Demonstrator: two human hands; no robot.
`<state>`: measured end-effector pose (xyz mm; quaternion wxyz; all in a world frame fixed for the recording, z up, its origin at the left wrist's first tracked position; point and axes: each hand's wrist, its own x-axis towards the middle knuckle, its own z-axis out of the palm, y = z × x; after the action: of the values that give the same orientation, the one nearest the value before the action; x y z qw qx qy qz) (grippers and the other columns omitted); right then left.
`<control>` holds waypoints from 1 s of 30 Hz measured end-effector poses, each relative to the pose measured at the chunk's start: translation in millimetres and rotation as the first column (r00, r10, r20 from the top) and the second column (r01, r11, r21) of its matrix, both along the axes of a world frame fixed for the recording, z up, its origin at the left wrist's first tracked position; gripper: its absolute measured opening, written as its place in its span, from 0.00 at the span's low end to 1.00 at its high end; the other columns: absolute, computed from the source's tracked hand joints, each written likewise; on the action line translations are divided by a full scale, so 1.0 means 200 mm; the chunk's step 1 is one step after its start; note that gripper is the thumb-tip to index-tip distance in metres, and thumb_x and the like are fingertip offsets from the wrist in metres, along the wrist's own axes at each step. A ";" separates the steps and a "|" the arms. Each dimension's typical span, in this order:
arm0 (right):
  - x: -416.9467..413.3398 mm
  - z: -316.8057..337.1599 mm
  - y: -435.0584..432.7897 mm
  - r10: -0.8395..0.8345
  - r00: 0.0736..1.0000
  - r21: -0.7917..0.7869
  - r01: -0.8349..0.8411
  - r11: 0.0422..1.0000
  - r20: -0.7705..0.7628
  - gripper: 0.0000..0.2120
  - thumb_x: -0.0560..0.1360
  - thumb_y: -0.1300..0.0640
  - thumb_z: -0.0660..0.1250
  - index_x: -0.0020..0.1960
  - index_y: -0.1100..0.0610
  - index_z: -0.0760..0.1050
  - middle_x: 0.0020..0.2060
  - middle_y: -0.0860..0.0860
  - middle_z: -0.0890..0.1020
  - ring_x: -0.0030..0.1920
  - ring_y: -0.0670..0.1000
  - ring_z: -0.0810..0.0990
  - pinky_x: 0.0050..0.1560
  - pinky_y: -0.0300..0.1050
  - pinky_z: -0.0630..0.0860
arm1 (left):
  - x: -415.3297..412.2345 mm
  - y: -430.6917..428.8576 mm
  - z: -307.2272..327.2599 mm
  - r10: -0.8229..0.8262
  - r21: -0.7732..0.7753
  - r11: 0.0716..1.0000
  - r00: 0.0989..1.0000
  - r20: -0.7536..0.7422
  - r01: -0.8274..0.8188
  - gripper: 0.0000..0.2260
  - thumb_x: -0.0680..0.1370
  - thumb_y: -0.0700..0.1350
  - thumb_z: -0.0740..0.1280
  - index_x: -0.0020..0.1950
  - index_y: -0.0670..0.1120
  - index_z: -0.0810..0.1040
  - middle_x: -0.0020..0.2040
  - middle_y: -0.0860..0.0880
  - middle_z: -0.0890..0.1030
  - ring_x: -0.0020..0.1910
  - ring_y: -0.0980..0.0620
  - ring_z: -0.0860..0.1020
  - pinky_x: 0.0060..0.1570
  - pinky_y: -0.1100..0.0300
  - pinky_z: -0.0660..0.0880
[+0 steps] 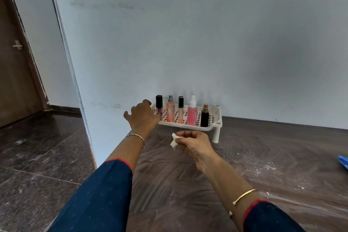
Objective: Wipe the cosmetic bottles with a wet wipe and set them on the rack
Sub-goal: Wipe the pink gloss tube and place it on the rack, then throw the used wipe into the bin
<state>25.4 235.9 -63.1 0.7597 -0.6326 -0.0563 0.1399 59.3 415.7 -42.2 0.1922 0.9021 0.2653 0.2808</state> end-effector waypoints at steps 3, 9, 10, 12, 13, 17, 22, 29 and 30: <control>-0.05 0.05 -0.02 -0.023 1.000 0.011 0.023 1.000 0.014 0.07 0.68 0.73 0.70 0.41 0.63 0.80 0.42 0.60 0.84 0.41 0.54 0.82 0.41 0.42 0.80 | -0.08 -0.03 0.05 -0.018 -0.010 1.000 1.000 0.021 0.019 0.22 0.73 0.58 0.66 0.63 0.49 0.72 0.57 0.50 0.79 0.62 0.45 0.73 0.63 0.45 0.60; -0.21 0.19 -0.08 -0.061 0.998 0.058 0.059 0.997 0.020 0.09 0.69 0.74 0.69 0.42 0.62 0.78 0.40 0.57 0.82 0.36 0.49 0.80 0.33 0.36 0.79 | -0.26 -0.18 0.15 -0.089 -0.004 0.996 0.996 0.004 0.089 0.20 0.73 0.53 0.65 0.62 0.48 0.70 0.55 0.49 0.80 0.60 0.44 0.74 0.57 0.49 0.65; -0.23 0.21 -0.09 -0.070 0.998 0.074 0.069 0.995 0.011 0.09 0.69 0.74 0.68 0.43 0.62 0.77 0.43 0.57 0.81 0.38 0.50 0.81 0.32 0.36 0.79 | -0.29 -0.22 0.16 -0.107 -0.008 0.994 0.994 -0.005 0.107 0.20 0.73 0.52 0.65 0.62 0.47 0.70 0.55 0.49 0.80 0.59 0.44 0.74 0.56 0.49 0.66; -0.29 0.25 -0.13 -0.089 0.996 0.096 0.090 0.991 -0.011 0.11 0.70 0.75 0.67 0.47 0.63 0.76 0.48 0.60 0.80 0.42 0.53 0.81 0.30 0.37 0.80 | -0.37 -0.31 0.19 -0.157 -0.036 0.987 0.988 -0.001 0.157 0.20 0.72 0.52 0.66 0.62 0.48 0.70 0.54 0.49 0.80 0.57 0.44 0.75 0.56 0.50 0.67; -0.32 0.27 -0.16 -0.098 0.995 0.101 0.099 0.990 -0.017 0.12 0.70 0.75 0.67 0.50 0.63 0.75 0.49 0.61 0.80 0.42 0.54 0.81 0.31 0.39 0.80 | -0.41 -0.35 0.19 -0.197 -0.068 0.978 0.980 0.008 0.197 0.19 0.73 0.52 0.66 0.61 0.48 0.70 0.53 0.50 0.80 0.57 0.45 0.76 0.56 0.50 0.68; -0.45 0.32 -0.29 -0.124 0.992 0.110 0.125 0.986 -0.013 0.10 0.72 0.73 0.67 0.51 0.62 0.73 0.41 0.59 0.80 0.34 0.51 0.79 0.32 0.39 0.81 | -0.55 -0.54 0.22 -0.374 -0.248 0.894 0.926 0.049 0.374 0.16 0.72 0.47 0.67 0.58 0.45 0.75 0.54 0.47 0.80 0.56 0.47 0.78 0.56 0.53 0.73; -0.60 0.34 -0.54 -0.184 0.982 0.120 0.179 0.976 0.030 0.08 0.75 0.68 0.66 0.53 0.63 0.73 0.40 0.57 0.81 0.32 0.50 0.80 0.32 0.38 0.80 | -0.71 -0.80 0.27 -0.504 -0.373 0.774 0.854 0.127 0.512 0.10 0.74 0.45 0.68 0.53 0.44 0.79 0.52 0.46 0.82 0.49 0.48 0.81 0.52 0.57 0.77; -0.82 0.30 -1.01 -0.301 0.951 0.171 0.285 0.943 0.074 0.03 0.75 0.62 0.68 0.46 0.61 0.75 0.42 0.56 0.80 0.35 0.50 0.81 0.35 0.39 0.81 | -1.01 -1.21 0.30 -0.678 -0.617 0.472 0.707 0.204 0.630 0.08 0.78 0.44 0.65 0.56 0.45 0.76 0.44 0.49 0.83 0.35 0.55 0.79 0.36 0.63 0.70; -0.85 0.28 -1.08 -0.319 0.945 0.177 0.303 0.936 0.070 0.04 0.75 0.61 0.69 0.47 0.61 0.75 0.43 0.56 0.80 0.35 0.50 0.81 0.34 0.38 0.81 | -1.04 -1.26 0.30 -0.701 -0.625 0.439 0.681 0.211 0.646 0.07 0.78 0.44 0.65 0.56 0.45 0.76 0.45 0.49 0.83 0.36 0.56 0.79 0.37 0.63 0.71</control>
<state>-144.2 19.8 -6.1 0.8180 -0.5749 -0.0037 -0.0184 -149.5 163.7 17.3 0.5797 0.8137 -0.0278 0.0329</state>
